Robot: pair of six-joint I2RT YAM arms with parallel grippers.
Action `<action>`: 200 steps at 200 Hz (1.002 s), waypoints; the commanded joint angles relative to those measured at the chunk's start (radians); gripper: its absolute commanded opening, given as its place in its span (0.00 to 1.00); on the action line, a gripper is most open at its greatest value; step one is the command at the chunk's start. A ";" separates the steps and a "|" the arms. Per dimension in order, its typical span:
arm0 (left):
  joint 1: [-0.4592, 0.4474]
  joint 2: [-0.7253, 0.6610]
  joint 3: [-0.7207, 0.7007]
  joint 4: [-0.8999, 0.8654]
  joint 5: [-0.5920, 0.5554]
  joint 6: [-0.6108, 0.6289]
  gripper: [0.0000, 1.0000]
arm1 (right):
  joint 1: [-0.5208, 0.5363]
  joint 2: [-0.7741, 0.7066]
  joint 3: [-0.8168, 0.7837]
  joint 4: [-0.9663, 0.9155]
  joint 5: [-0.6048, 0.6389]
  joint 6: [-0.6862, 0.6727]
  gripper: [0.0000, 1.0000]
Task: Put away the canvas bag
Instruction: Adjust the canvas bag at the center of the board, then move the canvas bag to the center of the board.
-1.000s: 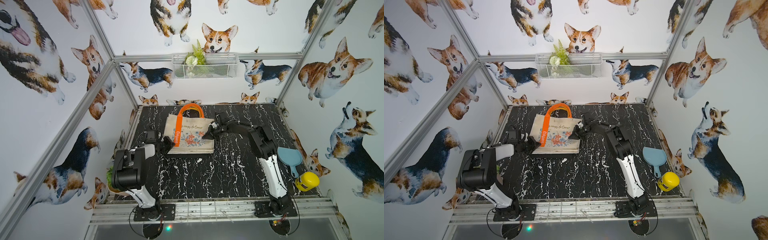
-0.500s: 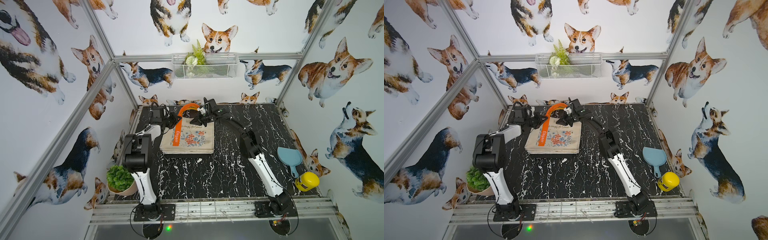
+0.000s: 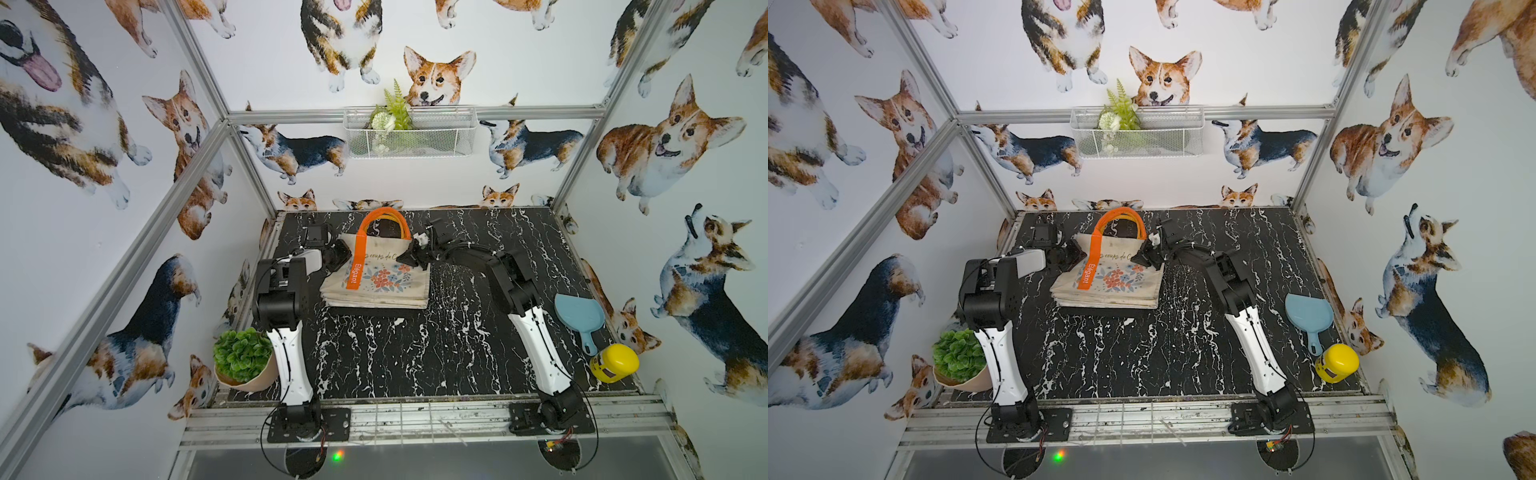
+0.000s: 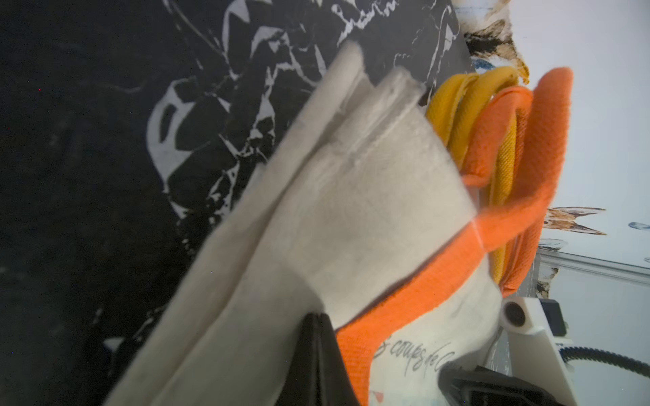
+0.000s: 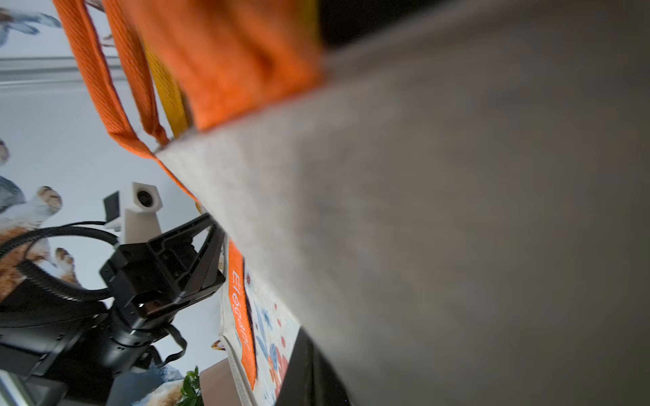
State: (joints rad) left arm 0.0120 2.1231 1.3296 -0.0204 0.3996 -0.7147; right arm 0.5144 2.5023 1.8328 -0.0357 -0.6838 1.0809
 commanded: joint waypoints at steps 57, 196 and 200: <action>0.021 -0.175 0.003 -0.260 -0.133 0.063 0.00 | -0.053 -0.140 -0.066 -0.193 0.051 -0.037 0.00; 0.014 -0.133 -0.017 -0.457 -0.185 0.308 0.52 | -0.015 -0.347 -0.241 -0.616 0.093 -0.372 0.80; 0.014 -0.129 -0.019 -0.452 -0.171 0.304 0.52 | -0.014 -0.343 -0.237 -0.613 0.092 -0.369 0.80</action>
State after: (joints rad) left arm 0.0261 1.9617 1.3090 -0.4850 0.1444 -0.4187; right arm 0.4973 2.1445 1.5848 -0.6403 -0.5926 0.7265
